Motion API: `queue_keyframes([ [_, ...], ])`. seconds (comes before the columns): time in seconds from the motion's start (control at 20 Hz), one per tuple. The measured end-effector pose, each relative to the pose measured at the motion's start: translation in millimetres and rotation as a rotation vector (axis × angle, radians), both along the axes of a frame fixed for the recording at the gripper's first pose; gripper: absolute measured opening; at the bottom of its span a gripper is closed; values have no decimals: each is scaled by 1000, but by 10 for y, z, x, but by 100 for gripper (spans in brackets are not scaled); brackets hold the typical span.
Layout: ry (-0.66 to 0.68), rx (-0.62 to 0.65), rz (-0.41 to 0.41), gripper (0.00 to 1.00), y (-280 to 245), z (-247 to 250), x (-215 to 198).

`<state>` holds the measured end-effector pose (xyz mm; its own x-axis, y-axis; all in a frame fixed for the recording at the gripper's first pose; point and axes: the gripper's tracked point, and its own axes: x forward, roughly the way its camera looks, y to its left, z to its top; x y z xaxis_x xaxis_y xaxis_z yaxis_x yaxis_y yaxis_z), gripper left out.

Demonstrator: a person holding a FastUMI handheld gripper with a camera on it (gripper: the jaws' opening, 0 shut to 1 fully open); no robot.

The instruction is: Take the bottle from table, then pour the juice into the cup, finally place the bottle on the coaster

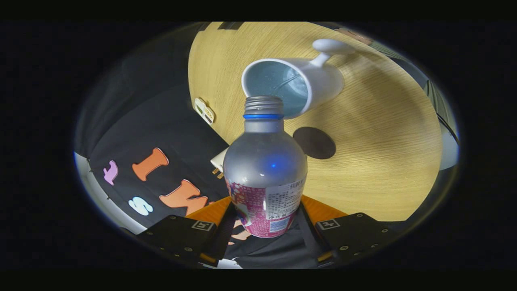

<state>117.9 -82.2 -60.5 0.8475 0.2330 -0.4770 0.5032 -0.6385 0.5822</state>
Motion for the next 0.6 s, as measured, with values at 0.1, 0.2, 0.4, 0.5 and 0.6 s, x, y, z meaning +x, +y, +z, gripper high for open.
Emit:
queue_keyframes([
  [0.1,-7,20,-2,77,13,20,6],
  [0.2,-3,27,2,77,29,1,28],
  [0.4,-1,21,5,77,19,6,17],
  [0.5,-3,10,7,77,16,17,15],
  [0.6,-4,9,-6,77,-7,7,18],
])
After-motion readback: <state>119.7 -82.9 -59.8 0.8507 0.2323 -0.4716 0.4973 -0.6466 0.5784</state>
